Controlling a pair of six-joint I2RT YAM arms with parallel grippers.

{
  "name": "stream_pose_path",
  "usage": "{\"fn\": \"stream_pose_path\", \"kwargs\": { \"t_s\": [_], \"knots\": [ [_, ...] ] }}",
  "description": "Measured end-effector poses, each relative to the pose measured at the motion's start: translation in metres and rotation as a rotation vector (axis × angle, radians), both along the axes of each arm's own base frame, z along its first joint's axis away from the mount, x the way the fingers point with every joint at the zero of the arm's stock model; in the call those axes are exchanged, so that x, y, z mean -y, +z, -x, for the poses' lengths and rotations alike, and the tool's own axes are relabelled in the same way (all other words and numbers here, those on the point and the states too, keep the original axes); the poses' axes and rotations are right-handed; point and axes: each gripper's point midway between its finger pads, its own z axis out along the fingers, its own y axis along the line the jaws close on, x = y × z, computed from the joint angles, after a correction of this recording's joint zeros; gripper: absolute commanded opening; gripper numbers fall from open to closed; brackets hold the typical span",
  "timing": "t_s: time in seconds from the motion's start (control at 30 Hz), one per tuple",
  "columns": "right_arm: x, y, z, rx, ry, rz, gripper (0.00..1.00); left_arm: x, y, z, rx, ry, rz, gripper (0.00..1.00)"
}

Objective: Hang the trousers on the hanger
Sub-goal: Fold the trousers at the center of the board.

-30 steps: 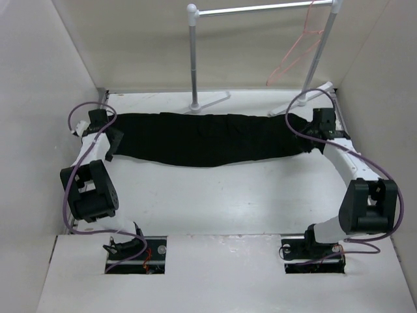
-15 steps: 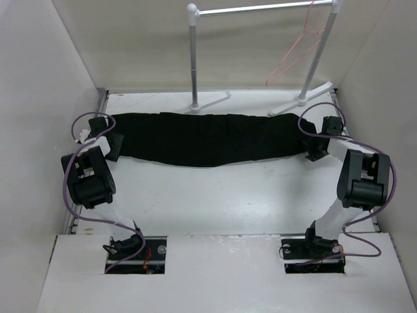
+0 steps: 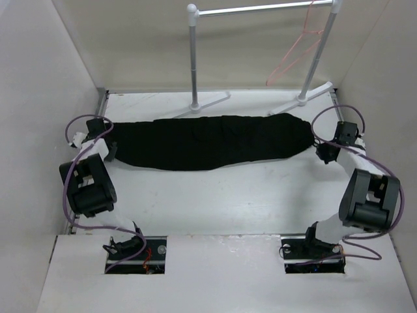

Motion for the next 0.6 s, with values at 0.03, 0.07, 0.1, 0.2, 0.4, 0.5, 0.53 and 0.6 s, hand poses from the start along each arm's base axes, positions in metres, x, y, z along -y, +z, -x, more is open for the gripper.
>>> {"fn": "stream_pose_path", "kwargs": {
  "t_s": [0.03,0.07,0.1,0.2,0.4,0.5,0.53,0.6],
  "knots": [
    [0.000,0.005,0.007,0.014,-0.007,0.006,0.00,0.000,0.006,0.011,-0.007,0.006,-0.015,0.03],
    [-0.001,0.009,0.015,0.026,-0.012,0.010,0.00,0.000,0.014,0.022,-0.013,0.013,-0.031,0.03],
    [-0.003,0.012,0.023,0.036,-0.015,0.014,0.00,0.000,0.021,0.030,-0.015,0.020,-0.046,0.03],
    [-0.005,0.011,0.047,0.045,-0.033,0.013,0.00,-0.003,0.042,0.047,-0.011,0.034,-0.093,0.05],
    [-0.013,-0.008,0.067,0.015,-0.004,-0.035,0.43,-0.008,0.037,0.068,-0.075,0.036,-0.125,0.39],
    [-0.021,-0.014,0.047,-0.007,0.073,-0.069,0.58,-0.011,0.028,0.079,-0.130,0.047,-0.117,0.53],
    [-0.024,-0.016,0.037,-0.006,0.098,-0.075,0.62,-0.012,0.027,0.082,-0.142,0.052,-0.121,0.56],
    [-0.032,-0.016,0.017,0.009,0.152,-0.073,0.66,-0.014,0.030,0.087,-0.149,0.061,-0.131,0.61]
  ]
}}
